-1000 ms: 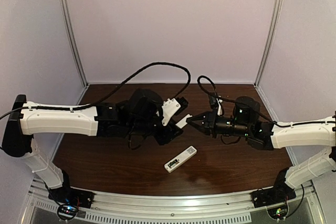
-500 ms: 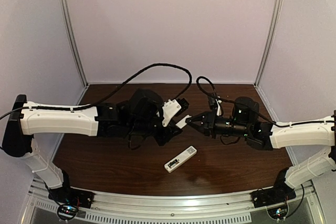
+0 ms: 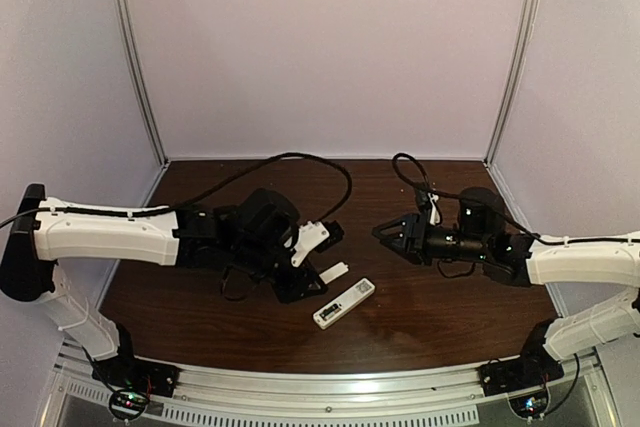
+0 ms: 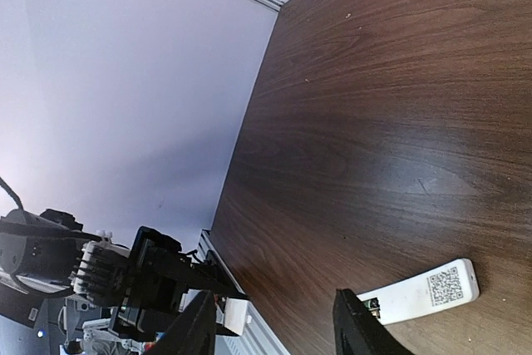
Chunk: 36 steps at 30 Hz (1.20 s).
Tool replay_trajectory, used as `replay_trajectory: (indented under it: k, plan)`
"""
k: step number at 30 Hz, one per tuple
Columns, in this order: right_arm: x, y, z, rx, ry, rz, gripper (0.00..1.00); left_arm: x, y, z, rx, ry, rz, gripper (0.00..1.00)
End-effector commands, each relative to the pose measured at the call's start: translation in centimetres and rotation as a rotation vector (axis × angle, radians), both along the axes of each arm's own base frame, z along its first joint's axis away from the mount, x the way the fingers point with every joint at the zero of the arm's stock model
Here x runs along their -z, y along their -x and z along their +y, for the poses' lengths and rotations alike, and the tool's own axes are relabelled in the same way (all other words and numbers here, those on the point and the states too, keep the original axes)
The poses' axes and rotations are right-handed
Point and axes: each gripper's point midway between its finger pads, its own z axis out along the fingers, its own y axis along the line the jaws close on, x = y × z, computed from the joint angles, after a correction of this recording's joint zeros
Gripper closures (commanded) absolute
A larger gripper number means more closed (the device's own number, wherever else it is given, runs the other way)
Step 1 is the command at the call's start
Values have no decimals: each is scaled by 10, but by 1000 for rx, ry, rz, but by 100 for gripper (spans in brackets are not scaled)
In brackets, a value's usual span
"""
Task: Load the batteries into the remote control
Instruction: Adjust the remote control without the battery cover at the center of the board.
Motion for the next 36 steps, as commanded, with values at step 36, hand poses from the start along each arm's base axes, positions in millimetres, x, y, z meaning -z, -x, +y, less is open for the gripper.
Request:
replay_trajectory:
  k: [36]
  plan:
    - [69,6,-15,-108,10,105,89,106,19,4,-129,-428,204,92]
